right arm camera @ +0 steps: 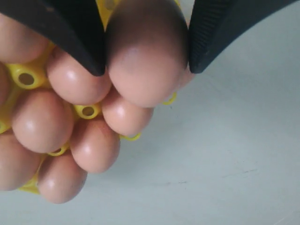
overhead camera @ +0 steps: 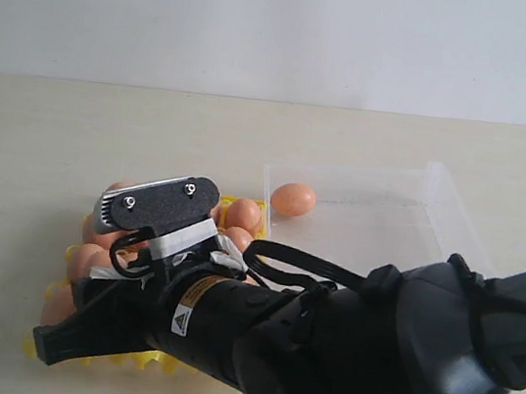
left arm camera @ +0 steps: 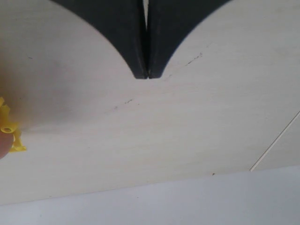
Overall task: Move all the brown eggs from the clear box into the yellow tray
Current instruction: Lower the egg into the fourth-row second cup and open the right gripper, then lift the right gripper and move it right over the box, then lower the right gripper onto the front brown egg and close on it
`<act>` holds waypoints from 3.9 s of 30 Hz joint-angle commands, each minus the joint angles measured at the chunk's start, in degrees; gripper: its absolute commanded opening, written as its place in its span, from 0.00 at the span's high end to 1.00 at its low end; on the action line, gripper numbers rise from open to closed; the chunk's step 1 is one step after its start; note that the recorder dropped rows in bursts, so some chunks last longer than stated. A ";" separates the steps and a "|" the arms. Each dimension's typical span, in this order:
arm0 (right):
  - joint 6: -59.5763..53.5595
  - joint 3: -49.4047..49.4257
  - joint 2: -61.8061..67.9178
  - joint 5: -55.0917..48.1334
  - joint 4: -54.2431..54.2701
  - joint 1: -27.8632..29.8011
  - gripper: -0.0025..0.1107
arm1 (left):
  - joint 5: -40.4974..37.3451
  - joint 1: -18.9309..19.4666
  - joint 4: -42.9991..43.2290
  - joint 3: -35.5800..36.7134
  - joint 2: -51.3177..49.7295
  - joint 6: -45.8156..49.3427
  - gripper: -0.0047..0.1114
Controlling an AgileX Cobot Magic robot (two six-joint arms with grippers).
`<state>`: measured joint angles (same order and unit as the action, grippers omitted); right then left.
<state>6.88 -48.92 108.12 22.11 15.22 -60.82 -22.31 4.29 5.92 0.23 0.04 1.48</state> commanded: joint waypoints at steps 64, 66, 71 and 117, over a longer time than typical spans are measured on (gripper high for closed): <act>-4.22 -2.33 2.60 -1.91 -0.20 -0.02 0.44 | 0.51 -0.29 -0.03 -0.23 -0.04 -0.22 0.96; -4.22 -2.33 2.60 -1.91 0.21 -0.02 0.44 | 0.51 -0.29 -0.03 -0.23 -0.04 -0.22 0.96; -4.22 -2.33 2.21 -0.82 0.70 -0.02 0.44 | 0.51 -0.29 -0.03 -0.23 -0.04 -0.22 0.96; -11.39 7.98 -17.11 -32.75 15.73 27.98 0.45 | 0.51 -0.29 -0.03 -0.23 -0.04 -0.12 0.96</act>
<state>-4.80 -40.97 89.01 -8.15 31.56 -33.84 -22.31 4.29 5.92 0.23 0.04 1.48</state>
